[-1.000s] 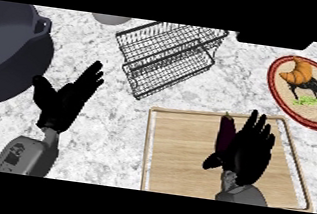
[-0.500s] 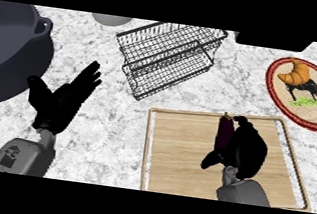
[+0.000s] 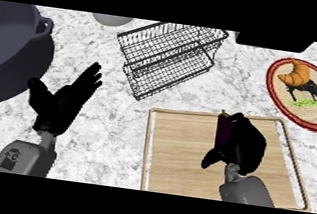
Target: Pick the eggplant from the tray and place it in the tiered basket
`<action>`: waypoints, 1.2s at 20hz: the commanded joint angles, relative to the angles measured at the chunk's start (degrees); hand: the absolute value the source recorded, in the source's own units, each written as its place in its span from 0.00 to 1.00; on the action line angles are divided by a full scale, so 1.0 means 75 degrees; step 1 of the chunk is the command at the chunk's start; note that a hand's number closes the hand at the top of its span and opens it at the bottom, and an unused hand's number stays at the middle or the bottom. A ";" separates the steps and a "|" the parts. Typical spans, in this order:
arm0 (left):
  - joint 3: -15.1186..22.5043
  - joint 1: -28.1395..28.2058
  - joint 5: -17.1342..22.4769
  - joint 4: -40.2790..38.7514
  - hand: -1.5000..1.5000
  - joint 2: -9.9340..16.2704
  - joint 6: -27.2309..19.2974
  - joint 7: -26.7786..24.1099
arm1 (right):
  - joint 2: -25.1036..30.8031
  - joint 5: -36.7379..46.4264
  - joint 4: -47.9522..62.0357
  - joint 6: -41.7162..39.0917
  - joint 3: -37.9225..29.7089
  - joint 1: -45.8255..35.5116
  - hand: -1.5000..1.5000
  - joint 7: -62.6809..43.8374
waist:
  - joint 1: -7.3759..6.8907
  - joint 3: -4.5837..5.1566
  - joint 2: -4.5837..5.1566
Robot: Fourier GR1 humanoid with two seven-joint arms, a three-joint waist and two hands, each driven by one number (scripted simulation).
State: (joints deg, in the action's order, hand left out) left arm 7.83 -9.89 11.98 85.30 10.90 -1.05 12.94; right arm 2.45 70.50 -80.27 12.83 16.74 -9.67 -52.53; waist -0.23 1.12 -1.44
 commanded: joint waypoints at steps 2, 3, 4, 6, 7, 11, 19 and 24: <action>0.0136 -0.0066 -0.0108 -0.0042 0.50 -0.0102 -0.0001 -0.0069 | 0.1119 -0.1048 0.0528 -0.1134 0.0562 -0.0124 1.00 0.2497 | -0.0232 -0.0165 0.0278; 0.0192 -0.0181 -0.0132 0.0030 0.50 -0.0156 -0.0051 0.0019 | 0.1488 -0.1367 0.0303 -0.1497 0.0729 0.0095 1.00 0.3136 | -0.0185 -0.0174 0.0266; 0.0192 -0.0182 -0.0078 -0.0059 0.50 -0.0162 0.0031 -0.0006 | 0.1651 -0.1505 0.0355 -0.1896 0.0900 -0.0103 1.00 0.3546 | -0.0332 -0.0168 0.0332; 0.0073 -0.0153 0.0023 -0.0023 0.50 -0.0100 0.0065 0.0042 | 0.2275 -0.2302 0.0076 -0.2214 0.0541 -0.0156 1.00 0.4671 | -0.0196 -0.0169 0.0270; 0.0197 0.0054 -0.0123 0.0071 0.50 -0.0126 -0.0011 -0.0011 | 0.2617 -0.2747 0.0105 -0.2446 0.0109 -0.0441 1.00 0.5137 | -0.0222 -0.0169 0.0250; 0.0204 0.0584 -0.0119 0.0499 0.50 -0.0060 0.0035 0.0022 | 0.3145 -0.3890 -0.0295 -0.3108 -0.0663 -0.0544 1.00 0.6308 | -0.0039 -0.0152 0.0175; -0.0067 0.0365 -0.0172 0.0012 0.50 -0.0061 0.0065 -0.0203 | 0.3287 -0.6330 -0.2186 -0.4473 -0.2541 -0.1106 1.00 0.5757 | 0.0106 -0.0143 0.0155; -0.0264 0.0100 -0.0023 0.0253 0.50 0.0026 0.0146 0.0152 | 0.3835 -0.7278 -0.3111 -0.5052 -0.3592 -0.1746 1.00 0.5239 | 0.0068 -0.0145 0.0164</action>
State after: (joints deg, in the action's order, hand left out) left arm 6.84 -8.30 11.01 86.03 10.53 -0.77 12.82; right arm 29.23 20.91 -99.45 -21.83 -5.31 -19.15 -10.79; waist 0.63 0.05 -0.32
